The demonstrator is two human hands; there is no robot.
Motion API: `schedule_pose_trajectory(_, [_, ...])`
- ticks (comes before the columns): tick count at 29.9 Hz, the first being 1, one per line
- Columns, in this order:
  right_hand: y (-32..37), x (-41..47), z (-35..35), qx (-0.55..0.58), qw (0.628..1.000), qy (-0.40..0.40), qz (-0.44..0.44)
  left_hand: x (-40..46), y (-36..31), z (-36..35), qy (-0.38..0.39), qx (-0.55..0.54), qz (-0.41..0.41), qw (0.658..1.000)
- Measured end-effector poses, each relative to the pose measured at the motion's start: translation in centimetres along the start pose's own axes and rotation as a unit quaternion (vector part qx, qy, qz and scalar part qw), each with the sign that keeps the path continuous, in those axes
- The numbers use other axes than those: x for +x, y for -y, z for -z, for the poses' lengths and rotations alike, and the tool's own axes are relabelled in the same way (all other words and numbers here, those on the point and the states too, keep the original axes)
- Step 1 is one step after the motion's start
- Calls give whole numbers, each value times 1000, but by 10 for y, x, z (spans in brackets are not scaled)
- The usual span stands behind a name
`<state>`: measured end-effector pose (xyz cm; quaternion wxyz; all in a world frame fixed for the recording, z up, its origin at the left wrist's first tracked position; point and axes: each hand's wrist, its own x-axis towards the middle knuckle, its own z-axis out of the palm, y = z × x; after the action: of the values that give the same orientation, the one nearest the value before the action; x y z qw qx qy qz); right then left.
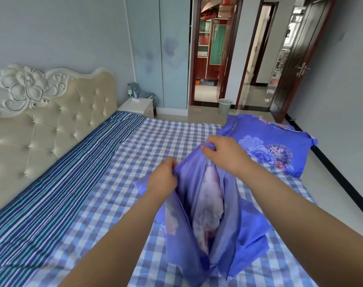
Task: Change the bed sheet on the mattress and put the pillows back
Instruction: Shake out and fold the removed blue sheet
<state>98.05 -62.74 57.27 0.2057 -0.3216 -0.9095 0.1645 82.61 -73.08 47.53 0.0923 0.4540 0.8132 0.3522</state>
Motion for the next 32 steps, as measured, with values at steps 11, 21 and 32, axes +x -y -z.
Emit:
schedule_pose_trajectory(11, [-51,31,52,60,964,-216,-140,-14,149,60,14,164,282,945])
schedule_pose_trajectory(21, [-44,43,17,217,886,-344,-225,-54,189,116,-311,87,238,916])
schedule_pose_trajectory(32, [139,14,-96,179,977,112,23,-82,198,130,-101,-132,127,978])
